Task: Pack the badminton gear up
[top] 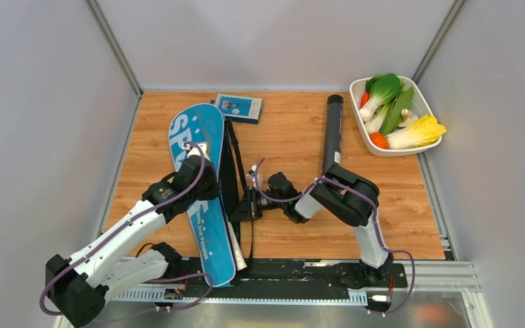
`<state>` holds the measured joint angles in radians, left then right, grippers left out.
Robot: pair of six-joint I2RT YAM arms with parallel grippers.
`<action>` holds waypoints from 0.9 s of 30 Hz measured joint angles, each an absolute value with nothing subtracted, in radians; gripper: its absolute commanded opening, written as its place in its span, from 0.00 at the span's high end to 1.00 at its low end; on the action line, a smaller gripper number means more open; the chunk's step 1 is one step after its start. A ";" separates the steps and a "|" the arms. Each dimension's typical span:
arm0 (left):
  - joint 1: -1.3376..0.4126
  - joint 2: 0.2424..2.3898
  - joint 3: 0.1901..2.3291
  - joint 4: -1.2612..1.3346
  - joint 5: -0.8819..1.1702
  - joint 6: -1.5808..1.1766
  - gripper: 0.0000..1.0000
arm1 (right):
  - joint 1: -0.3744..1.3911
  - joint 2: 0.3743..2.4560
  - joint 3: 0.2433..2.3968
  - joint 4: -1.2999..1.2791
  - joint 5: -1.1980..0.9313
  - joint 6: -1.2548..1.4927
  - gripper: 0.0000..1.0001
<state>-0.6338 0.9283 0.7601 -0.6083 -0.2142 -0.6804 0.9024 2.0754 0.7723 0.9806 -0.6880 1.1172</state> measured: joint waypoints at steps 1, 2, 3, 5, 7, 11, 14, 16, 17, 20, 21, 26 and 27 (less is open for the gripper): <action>-0.634 0.929 0.760 -0.606 -0.212 -0.682 1.00 | 0.908 2.076 0.776 0.980 -0.685 1.118 0.75; -0.634 0.930 0.759 -0.603 -0.210 -0.683 1.00 | 0.914 2.076 0.780 0.980 -0.680 1.121 0.75; -0.634 0.931 0.757 -0.599 -0.208 -0.683 1.00 | 0.920 2.076 0.783 0.981 -0.677 1.123 0.74; -0.634 0.934 0.746 -0.587 -0.204 -0.686 1.00 | 0.936 2.078 0.792 0.982 -0.668 1.128 0.73; -0.634 0.939 0.736 -0.574 -0.197 -0.688 1.00 | 0.950 2.087 0.800 0.988 -0.656 1.141 0.73; -0.634 0.952 0.715 -0.542 -0.184 -0.694 1.00 | 0.970 2.121 0.805 1.014 -0.627 1.185 0.73; -0.634 0.966 0.708 -0.522 -0.173 -0.700 1.00 | 0.976 2.141 0.805 1.044 -0.589 1.231 0.73; -0.634 0.973 0.700 -0.506 -0.163 -0.706 1.00 | 0.980 2.155 0.804 1.067 -0.568 1.250 0.72; -0.634 0.977 0.694 -0.497 -0.159 -0.707 1.00 | 0.981 2.158 0.803 1.074 -0.558 1.256 0.71; -0.634 0.996 0.681 -0.478 -0.157 -0.710 0.89 | 0.981 2.152 0.776 1.078 -0.532 1.253 0.65; -0.634 1.003 0.681 -0.477 -0.157 -0.710 0.78 | 0.979 2.142 0.760 1.066 -0.523 1.245 0.62; -0.635 1.045 0.684 -0.498 -0.182 -0.706 0.56 | 0.965 1.961 0.660 0.896 -0.450 1.158 0.47; -0.635 1.052 0.690 -0.508 -0.192 -0.704 0.54 | 0.960 1.924 0.655 0.865 -0.433 1.140 0.42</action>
